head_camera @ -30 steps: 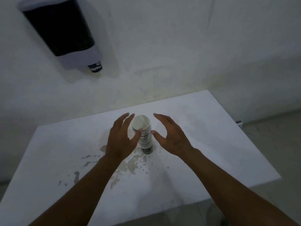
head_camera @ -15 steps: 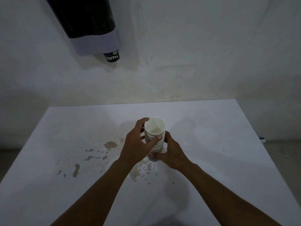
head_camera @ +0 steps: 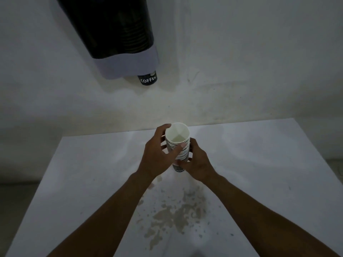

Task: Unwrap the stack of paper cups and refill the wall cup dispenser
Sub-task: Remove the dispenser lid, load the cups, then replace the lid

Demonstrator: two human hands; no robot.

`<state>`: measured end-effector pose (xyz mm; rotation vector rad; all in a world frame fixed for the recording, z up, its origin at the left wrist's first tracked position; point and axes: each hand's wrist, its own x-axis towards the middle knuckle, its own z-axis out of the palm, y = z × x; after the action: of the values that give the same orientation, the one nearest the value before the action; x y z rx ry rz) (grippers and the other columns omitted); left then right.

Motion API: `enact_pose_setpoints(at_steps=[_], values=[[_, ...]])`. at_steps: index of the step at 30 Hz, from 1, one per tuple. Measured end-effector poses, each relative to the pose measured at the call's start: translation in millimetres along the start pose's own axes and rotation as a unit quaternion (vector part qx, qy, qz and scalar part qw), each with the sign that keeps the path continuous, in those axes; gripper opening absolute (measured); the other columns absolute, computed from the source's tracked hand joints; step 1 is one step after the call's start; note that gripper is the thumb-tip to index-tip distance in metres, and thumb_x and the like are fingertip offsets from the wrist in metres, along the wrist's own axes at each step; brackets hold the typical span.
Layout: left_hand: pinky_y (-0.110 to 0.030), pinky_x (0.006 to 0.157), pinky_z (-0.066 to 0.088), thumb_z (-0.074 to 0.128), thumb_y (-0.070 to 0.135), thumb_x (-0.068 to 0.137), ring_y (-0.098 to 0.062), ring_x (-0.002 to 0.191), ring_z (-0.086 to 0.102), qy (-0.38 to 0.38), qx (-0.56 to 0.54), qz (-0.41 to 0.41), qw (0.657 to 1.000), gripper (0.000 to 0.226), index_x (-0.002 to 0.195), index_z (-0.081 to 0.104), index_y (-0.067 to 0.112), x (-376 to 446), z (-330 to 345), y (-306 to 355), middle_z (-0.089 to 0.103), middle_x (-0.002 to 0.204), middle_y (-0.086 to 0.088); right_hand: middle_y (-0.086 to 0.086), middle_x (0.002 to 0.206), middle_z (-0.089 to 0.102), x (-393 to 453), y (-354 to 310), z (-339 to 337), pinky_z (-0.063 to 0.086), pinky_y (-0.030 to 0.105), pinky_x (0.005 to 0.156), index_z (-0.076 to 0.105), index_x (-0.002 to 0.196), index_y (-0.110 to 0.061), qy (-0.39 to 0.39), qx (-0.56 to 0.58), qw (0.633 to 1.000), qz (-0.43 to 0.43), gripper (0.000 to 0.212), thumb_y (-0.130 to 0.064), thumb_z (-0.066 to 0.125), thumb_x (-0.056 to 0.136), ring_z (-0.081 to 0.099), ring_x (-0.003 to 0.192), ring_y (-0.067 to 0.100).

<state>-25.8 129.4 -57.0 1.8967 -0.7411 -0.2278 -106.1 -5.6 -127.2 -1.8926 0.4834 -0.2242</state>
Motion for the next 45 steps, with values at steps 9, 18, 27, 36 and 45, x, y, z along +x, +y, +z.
enact_pose_setpoints(at_steps=[9, 18, 27, 36, 45], values=[[-0.036, 0.100, 0.052, 0.078, 0.048, 0.077, -0.007, 0.126, 0.053, -0.044, 0.010, 0.005, 0.999, 0.078, 0.142, 0.038, 0.032, 11.7, -11.7, -34.3, 0.052, 0.141, 0.014, -0.019, 0.122, 0.054, 7.9, -1.2, 18.3, 0.045, 0.000, 0.075, 0.037, 0.136, -0.030, 0.030, 0.004, 0.999, 0.012, 0.079, -0.022, 0.086, 0.074, 0.058, 0.103, -0.001], [-0.042, 0.098, 0.053, 0.057, 0.073, 0.078, -0.008, 0.122, 0.055, -0.047, 0.092, 0.072, 0.992, 0.071, 0.140, 0.045, 0.039, 30.0, -27.9, -8.1, 0.054, 0.140, 0.013, -0.016, 0.155, 0.036, 4.9, -61.1, -21.6, 0.038, 0.018, 0.107, 0.014, 0.155, -0.037, 0.048, -0.075, 0.991, -0.103, 0.104, -0.044, 0.081, 0.075, 0.039, 0.136, -0.001], [-0.032, 0.093, 0.054, 0.063, 0.040, 0.091, -0.021, 0.105, 0.065, 0.161, 0.160, 0.212, 0.951, 0.041, 0.121, 0.065, 0.012, 81.3, -95.9, 80.7, 0.069, 0.119, -0.006, -0.002, 0.138, 0.059, 31.9, -185.9, -51.0, 0.046, 0.030, 0.106, 0.050, 0.141, -0.020, 0.169, -0.142, 0.933, -0.285, 0.046, -0.031, 0.059, 0.097, 0.054, 0.125, 0.008], [-0.037, 0.092, 0.048, 0.066, 0.037, 0.088, -0.026, 0.112, 0.055, 0.373, 0.255, 0.274, 0.849, 0.038, 0.119, 0.065, 0.014, 142.4, -197.4, 150.5, 0.058, 0.121, -0.009, 0.006, 0.141, 0.051, 108.5, -319.6, -64.5, 0.046, 0.034, 0.103, 0.046, 0.142, -0.017, 0.261, -0.145, 0.875, -0.381, 0.054, -0.038, 0.056, 0.094, 0.048, 0.131, 0.019], [-0.041, 0.110, 0.040, 0.056, 0.064, 0.087, -0.024, 0.137, 0.043, 0.309, 0.211, 0.142, 0.916, 0.071, 0.145, 0.045, 0.024, 178.4, -238.1, 152.1, 0.044, 0.150, -0.004, 0.003, 0.149, 0.049, 146.7, -345.9, -62.2, 0.040, 0.039, 0.112, 0.042, 0.145, -0.019, 0.220, -0.136, 0.897, -0.359, 0.064, -0.050, 0.059, 0.092, 0.045, 0.137, 0.019]])
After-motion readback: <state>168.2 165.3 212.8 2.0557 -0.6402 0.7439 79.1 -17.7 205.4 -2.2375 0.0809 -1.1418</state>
